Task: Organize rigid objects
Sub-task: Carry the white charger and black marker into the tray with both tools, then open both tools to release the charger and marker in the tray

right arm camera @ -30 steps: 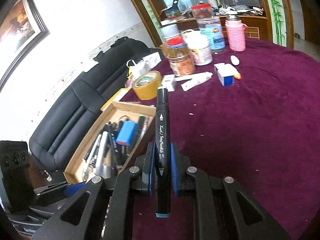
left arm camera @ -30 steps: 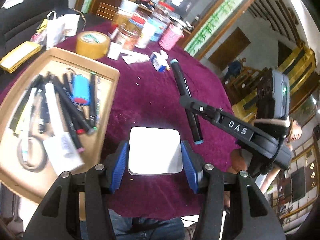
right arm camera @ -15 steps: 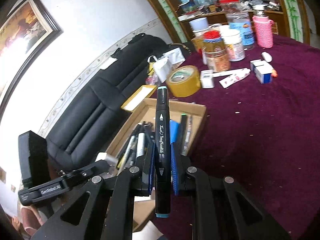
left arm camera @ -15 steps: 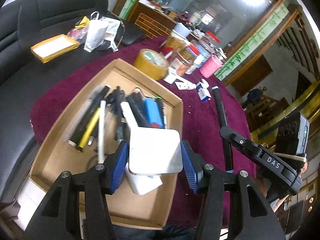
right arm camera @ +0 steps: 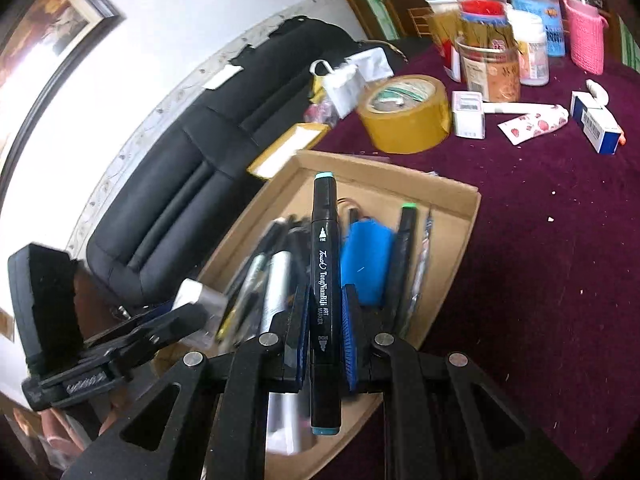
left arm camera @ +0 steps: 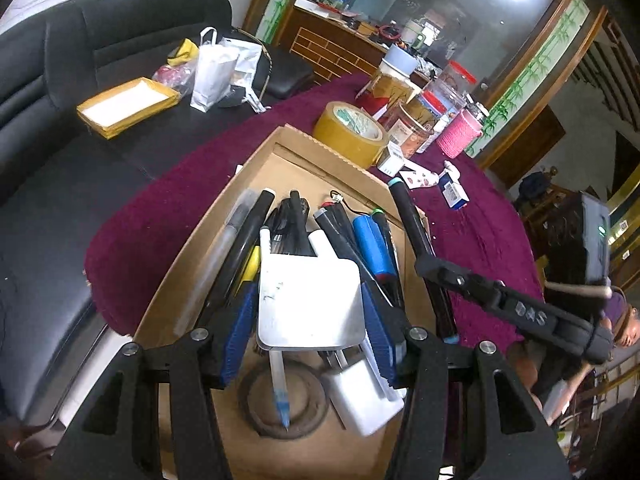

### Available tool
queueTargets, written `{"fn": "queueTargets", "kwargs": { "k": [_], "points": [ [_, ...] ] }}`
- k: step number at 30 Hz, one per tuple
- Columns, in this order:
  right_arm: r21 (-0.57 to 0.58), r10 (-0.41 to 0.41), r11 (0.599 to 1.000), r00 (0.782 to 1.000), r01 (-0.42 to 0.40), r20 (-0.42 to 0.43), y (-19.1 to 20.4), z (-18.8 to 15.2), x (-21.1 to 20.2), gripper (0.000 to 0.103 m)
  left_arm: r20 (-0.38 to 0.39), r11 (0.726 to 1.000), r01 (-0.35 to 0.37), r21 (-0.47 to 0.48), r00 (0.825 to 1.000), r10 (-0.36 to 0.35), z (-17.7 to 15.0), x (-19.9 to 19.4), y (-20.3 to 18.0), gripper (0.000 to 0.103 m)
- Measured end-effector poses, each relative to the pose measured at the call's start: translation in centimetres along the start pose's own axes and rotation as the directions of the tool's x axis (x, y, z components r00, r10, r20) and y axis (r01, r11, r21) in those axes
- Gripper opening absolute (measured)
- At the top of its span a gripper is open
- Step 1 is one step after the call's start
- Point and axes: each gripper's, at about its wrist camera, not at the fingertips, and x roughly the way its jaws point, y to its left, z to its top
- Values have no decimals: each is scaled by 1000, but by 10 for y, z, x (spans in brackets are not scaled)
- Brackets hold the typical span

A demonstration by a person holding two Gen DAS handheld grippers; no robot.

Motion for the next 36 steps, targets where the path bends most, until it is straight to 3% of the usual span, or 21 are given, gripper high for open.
{"fn": "queueTargets", "kwargs": {
  "k": [5, 10, 16, 19, 23, 27, 31, 36],
  "points": [
    [72, -60, 996, 998, 60, -10, -20, 7, 17, 14, -7, 999, -12, 41, 1000, 13, 3, 14, -1, 52],
    [45, -114, 993, 993, 113, 6, -16, 7, 25, 14, -28, 995, -57, 78, 998, 59, 2, 27, -2, 52],
    [31, -151, 988, 989, 151, 9, -10, 3, 31, 14, -2, 996, -72, 49, 997, 73, -2, 23, -2, 52],
    [23, -159, 987, 987, 158, 16, -7, -1, 26, 27, 33, 985, -163, 51, 986, 161, -7, 18, -5, 60],
    [11, -89, 996, 992, 88, 87, 8, -24, -6, 46, 52, 973, -215, 88, 976, 211, -20, 6, -17, 62],
    [-16, -72, 997, 988, 75, 140, 28, -64, -39, 47, 126, 943, -289, 162, 954, 271, -41, -17, -41, 62],
    [-10, -68, 997, 984, 71, 162, 37, -100, -62, 47, 184, 922, -353, 157, 928, 324, -57, -37, -55, 68],
    [-31, -78, 996, 985, 84, 156, 44, -128, -81, 47, 203, 913, -364, 184, 923, 327, -72, -49, -73, 71]
  ]
}}
